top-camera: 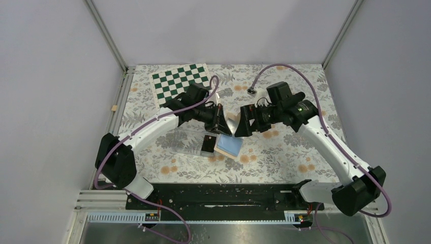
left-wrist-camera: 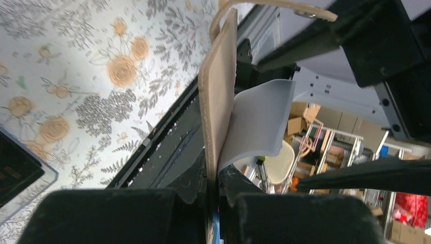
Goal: Put the credit cards into the card holder
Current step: Open the card holder at the center of the board.
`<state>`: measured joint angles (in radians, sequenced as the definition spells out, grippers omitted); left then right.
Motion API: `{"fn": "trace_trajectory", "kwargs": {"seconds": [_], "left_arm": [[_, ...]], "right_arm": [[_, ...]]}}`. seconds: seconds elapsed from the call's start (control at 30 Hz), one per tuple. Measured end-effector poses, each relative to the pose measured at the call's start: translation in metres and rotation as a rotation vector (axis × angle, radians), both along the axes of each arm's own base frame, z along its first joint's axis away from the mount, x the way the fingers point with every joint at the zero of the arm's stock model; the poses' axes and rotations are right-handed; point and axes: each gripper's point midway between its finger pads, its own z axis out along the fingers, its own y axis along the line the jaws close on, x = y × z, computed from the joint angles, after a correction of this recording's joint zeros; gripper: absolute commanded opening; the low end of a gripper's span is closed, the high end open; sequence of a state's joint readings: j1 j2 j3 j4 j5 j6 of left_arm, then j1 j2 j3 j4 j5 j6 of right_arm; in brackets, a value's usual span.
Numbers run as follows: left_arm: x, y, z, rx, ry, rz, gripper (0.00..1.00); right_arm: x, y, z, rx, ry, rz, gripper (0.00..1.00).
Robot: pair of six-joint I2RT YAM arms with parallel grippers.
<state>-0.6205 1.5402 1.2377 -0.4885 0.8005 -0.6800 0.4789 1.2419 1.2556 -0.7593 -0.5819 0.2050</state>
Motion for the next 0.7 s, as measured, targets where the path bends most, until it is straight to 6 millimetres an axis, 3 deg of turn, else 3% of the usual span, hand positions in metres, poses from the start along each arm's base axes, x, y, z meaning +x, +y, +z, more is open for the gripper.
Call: {"fn": "trace_trajectory", "kwargs": {"seconds": [0.1, 0.23, 0.53, 0.7], "left_arm": [[-0.014, -0.003, 0.000, 0.006, 0.014, -0.051, 0.00], [-0.036, -0.010, 0.004, -0.011, 0.016, -0.140, 0.00], [-0.062, -0.018, 0.011, -0.054, -0.022, -0.263, 0.00], [-0.065, -0.017, 0.020, -0.080, -0.041, -0.276, 0.00]], "right_arm": [[-0.003, 0.006, -0.016, -0.057, 0.024, 0.023, 0.99], [0.005, -0.001, -0.026, -0.119, 0.010, -0.008, 0.99], [0.003, -0.001, -0.025, -0.119, -0.006, 0.023, 0.99], [-0.014, 0.010, -0.024, -0.031, 0.046, 0.110, 0.84]]}}
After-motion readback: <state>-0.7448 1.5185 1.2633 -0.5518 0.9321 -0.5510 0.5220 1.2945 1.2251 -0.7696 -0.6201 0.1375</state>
